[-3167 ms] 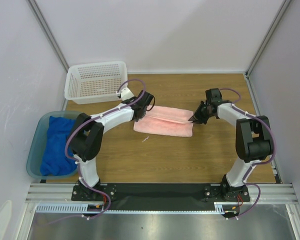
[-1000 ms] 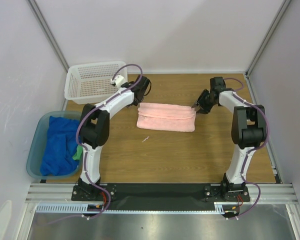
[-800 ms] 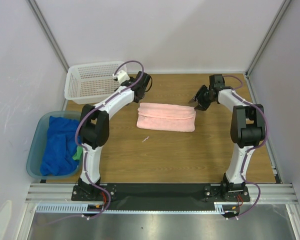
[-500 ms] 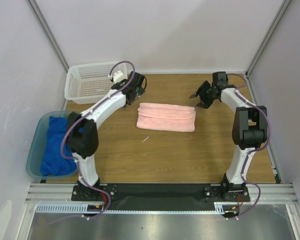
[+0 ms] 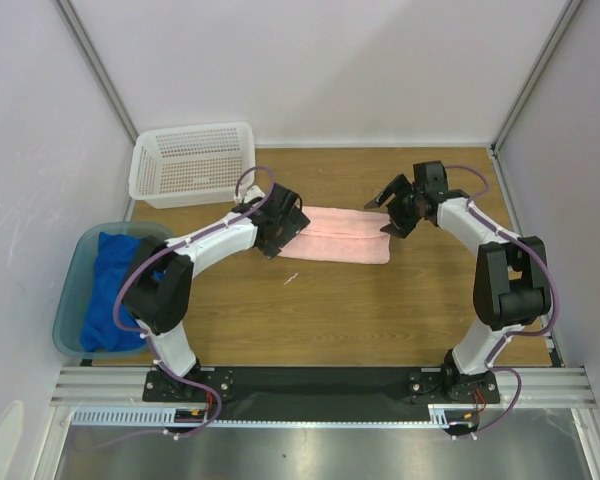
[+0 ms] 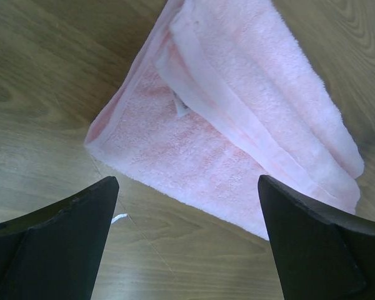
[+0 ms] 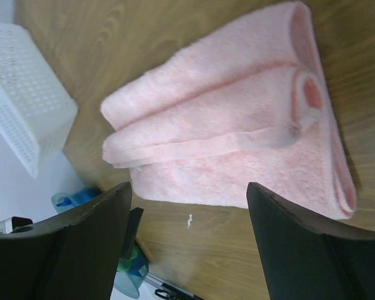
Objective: Fold and stack the towels
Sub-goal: Fold the towel
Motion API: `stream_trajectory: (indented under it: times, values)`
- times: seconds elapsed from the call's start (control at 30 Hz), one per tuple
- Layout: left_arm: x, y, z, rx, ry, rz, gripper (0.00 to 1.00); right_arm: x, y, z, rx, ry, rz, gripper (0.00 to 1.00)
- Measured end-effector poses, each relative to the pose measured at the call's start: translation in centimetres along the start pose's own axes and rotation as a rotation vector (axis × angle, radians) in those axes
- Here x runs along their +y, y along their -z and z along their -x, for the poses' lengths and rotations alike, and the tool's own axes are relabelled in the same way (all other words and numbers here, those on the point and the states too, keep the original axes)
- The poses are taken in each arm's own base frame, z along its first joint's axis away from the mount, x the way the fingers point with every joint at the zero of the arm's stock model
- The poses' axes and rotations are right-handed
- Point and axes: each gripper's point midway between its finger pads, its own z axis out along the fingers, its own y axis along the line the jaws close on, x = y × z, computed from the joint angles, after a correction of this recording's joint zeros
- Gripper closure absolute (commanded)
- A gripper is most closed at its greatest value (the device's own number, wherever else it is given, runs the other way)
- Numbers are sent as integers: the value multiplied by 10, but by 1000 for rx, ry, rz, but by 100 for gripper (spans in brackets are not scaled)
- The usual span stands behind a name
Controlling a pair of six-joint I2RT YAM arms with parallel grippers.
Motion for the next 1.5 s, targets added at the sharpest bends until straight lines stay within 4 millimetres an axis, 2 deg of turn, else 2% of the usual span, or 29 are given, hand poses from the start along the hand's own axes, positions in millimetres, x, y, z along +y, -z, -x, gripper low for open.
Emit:
stream_trajectory:
  times: [0.1, 0.17, 0.4, 0.57, 0.83, 1.13, 1.33, 1.5]
  values:
    - [4, -7, -7, 15, 30, -5, 0, -15, -6, -8, 13, -14, -26, 20]
    - [-4, -10, -5, 5, 52, -33, 0, -20, -10, -10, 8, -9, -36, 19]
    - [-29, -24, -1, -19, 101, -112, 0, -15, -18, -18, -14, 66, -11, 20]
    - [-33, -38, -6, -14, 123, -117, 0, -31, -23, -28, 6, 64, -38, 19]
    - [-39, -57, -10, -35, 133, -123, 0, -30, -17, -20, -20, 83, -29, 19]
    - [-70, -71, 0, -67, 153, -183, 0, -36, -14, -12, -34, 77, -36, 19]
    - [-80, -77, 5, -87, 161, -194, 1, -43, -13, -9, -37, 65, -49, 19]
    - [-105, -76, 16, -113, 178, -243, 1, -45, -12, -5, -43, 62, -53, 20]
